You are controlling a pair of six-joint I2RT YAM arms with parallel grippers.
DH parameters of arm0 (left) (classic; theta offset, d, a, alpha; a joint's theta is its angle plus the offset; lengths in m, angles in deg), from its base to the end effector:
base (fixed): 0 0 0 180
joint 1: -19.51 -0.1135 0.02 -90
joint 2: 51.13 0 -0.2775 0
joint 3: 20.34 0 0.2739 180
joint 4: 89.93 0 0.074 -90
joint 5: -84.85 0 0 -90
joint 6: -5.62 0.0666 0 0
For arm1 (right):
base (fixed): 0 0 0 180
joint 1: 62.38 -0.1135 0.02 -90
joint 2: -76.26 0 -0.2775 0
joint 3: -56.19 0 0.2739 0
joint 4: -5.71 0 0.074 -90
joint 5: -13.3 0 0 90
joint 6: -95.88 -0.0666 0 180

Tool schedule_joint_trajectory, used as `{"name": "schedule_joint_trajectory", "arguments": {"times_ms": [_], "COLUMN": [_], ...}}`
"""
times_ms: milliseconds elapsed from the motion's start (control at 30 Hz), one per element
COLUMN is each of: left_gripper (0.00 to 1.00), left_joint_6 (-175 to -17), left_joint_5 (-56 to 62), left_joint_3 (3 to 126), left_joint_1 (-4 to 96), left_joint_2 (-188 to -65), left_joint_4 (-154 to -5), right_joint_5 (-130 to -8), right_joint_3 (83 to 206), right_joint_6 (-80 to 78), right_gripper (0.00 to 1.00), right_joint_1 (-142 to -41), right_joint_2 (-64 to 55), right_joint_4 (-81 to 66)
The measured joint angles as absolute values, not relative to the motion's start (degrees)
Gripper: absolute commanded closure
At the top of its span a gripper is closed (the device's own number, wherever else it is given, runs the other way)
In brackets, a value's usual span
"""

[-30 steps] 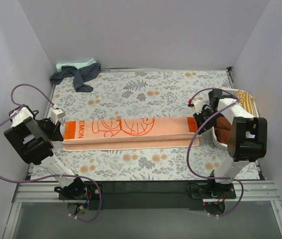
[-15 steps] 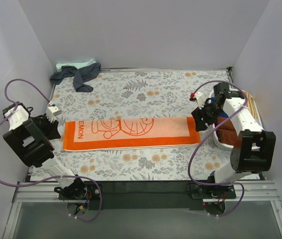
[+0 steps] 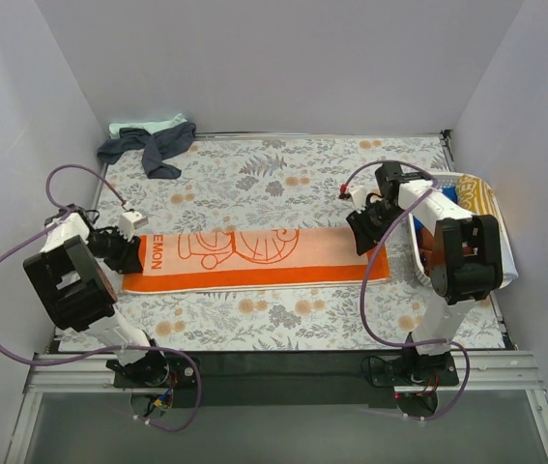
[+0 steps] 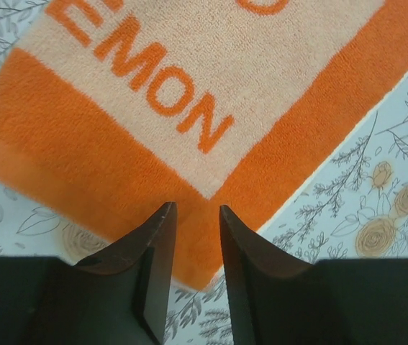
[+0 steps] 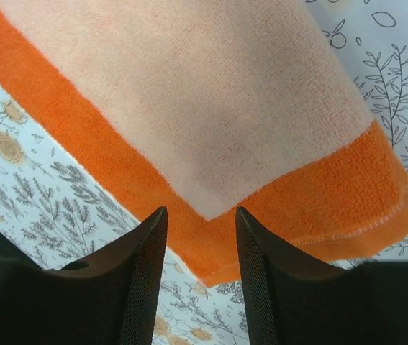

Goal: Roll the towels
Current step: Fold the towel

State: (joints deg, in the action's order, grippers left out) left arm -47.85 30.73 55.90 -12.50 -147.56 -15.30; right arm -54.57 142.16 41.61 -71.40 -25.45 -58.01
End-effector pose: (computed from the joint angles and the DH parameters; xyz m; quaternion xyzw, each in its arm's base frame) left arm 0.2729 0.1245 0.1672 0.0245 0.9503 -0.2768 0.1402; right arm 0.3563 0.0820 0.1775 -0.3883 0.8970 0.1651 0.1318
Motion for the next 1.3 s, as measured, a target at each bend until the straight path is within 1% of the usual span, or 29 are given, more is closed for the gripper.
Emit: {"name": "schedule_joint_trajectory", "arguments": {"times_ms": [100,167,267,333,400,533,733,767,800,900,933,1000,1033,1133,1200,1300], "left_gripper": [0.77,0.79,0.8,0.81,0.81,0.81,0.81,0.8,0.77,0.7,0.7,0.69,0.69,0.69,0.69,0.68], "left_joint_6": [-53.14,-56.46,-61.82,-64.85,-67.11,-69.93,-71.52,-71.81,-71.98,-72.68,-72.83,-73.23,-73.36,-73.64,-73.77,-73.95], "left_joint_5": [28.2,26.27,22.6,21.92,21.4,21.22,18.29,17.4,16.81,16.11,16.28,16.87,17.33,18.49,19.26,20.0], "left_joint_3": [52.91,52.36,53.04,55.27,58.48,63.22,62.22,61.56,60.97,59.18,59.05,59.01,59.01,59.01,59.01,58.98], "left_joint_1": [-9.77,-9.22,-9.38,-9.55,-9.51,-9.24,-9.27,-9.29,-9.33,-9.59,-9.64,-9.7,-9.75,-9.75,-9.75,-9.75], "left_joint_2": [-147.45,-147.91,-150.9,-153.04,-155.45,-158.81,-157.41,-156.63,-155.84,-152.61,-151.53,-149.63,-148.63,-146.42,-145.94,-145.94], "left_joint_4": [-20.05,-22.52,-27.24,-27.26,-27.78,-29.01,-30.41,-30.67,-30.82,-30.47,-30.03,-29.49,-29.25,-29.09,-29.05,-28.77], "right_joint_5": [-56.6,-58.18,-60.25,-60.84,-61.32,-62.44,-65.93,-66.52,-66.98,-67.2,-67.16,-66.96,-66.7,-66.0,-66.13,-66.77], "right_joint_3": [142.07,142.05,142.27,143.75,145.76,153.61,163.97,165.28,166.13,166.77,166.75,166.42,166.2,166.07,166.07,165.78], "right_joint_6": [39.73,38.53,36.6,35.01,33.35,30.86,29.65,29.52,29.33,27.99,27.16,25.43,24.58,21.68,20.08,17.89], "right_gripper": [0.58,0.54,0.52,0.51,0.51,0.48,0.39,0.39,0.38,0.41,0.46,0.53,0.63,0.72,0.72,0.55], "right_joint_1": [-72.65,-73.24,-74.05,-74.46,-74.83,-75.9,-75.9,-75.86,-75.73,-75.36,-75.12,-74.57,-74.13,-72.73,-72.03,-71.25], "right_joint_2": [-27.44,-28.97,-32.36,-33.32,-34.68,-39.73,-45.5,-46.0,-46.15,-45.43,-44.95,-43.75,-42.98,-41.5,-41.45,-41.91], "right_joint_4": [-55.76,-54.08,-51.8,-51.41,-51.63,-50.93,-48.04,-47.87,-47.41,-47.06,-47.13,-47.02,-46.95,-46.6,-45.94,-45.75]}}
